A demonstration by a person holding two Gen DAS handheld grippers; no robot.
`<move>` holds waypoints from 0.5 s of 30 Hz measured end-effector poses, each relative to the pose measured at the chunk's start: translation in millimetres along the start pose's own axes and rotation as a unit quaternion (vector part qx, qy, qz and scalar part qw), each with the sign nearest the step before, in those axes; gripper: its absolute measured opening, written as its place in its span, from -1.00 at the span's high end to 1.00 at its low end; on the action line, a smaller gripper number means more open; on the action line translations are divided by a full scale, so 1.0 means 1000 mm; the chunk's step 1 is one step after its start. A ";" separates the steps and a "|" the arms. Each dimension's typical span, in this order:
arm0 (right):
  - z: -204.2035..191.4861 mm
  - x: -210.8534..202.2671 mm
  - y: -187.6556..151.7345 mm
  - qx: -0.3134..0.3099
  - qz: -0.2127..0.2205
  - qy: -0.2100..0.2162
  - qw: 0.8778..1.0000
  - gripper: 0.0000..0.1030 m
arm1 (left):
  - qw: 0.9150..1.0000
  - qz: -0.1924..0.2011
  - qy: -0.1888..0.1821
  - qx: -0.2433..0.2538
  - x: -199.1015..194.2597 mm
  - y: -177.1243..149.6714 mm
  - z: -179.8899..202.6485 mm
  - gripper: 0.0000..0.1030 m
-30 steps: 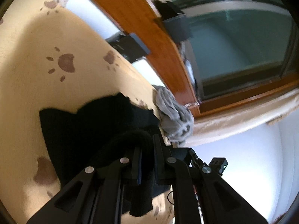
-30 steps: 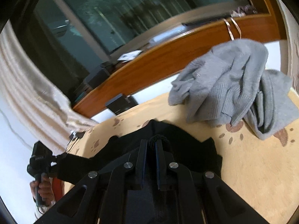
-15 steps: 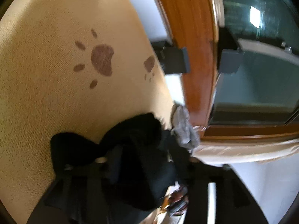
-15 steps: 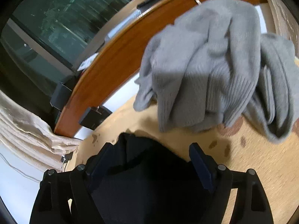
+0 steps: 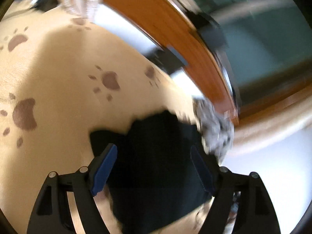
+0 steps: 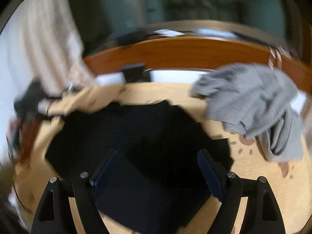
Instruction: Fold clothes
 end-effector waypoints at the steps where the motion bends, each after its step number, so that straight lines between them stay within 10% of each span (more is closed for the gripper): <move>1: -0.010 -0.001 -0.004 -0.015 -0.007 0.003 1.000 -0.64 | 0.999 -0.013 0.004 0.031 -0.001 -0.012 0.011 -0.58; 6: -0.047 0.004 -0.021 -0.052 -0.048 0.018 0.997 -0.64 | 0.988 -0.070 -0.007 0.134 0.006 -0.062 0.058 -0.58; 15: -0.051 0.034 -0.024 -0.004 -0.114 0.043 0.993 -0.64 | 0.977 -0.153 -0.007 0.149 0.062 -0.084 0.084 -0.58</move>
Point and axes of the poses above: each gripper's, at about its wrist camera, not at the fingertips, and x roughly the way its jaws point, z to its right, y to its top, the point moved 3 cm from there along x, roughly the way its jaws point, and after that the axes turned 4 degrees about z, right-handed, at the moved point
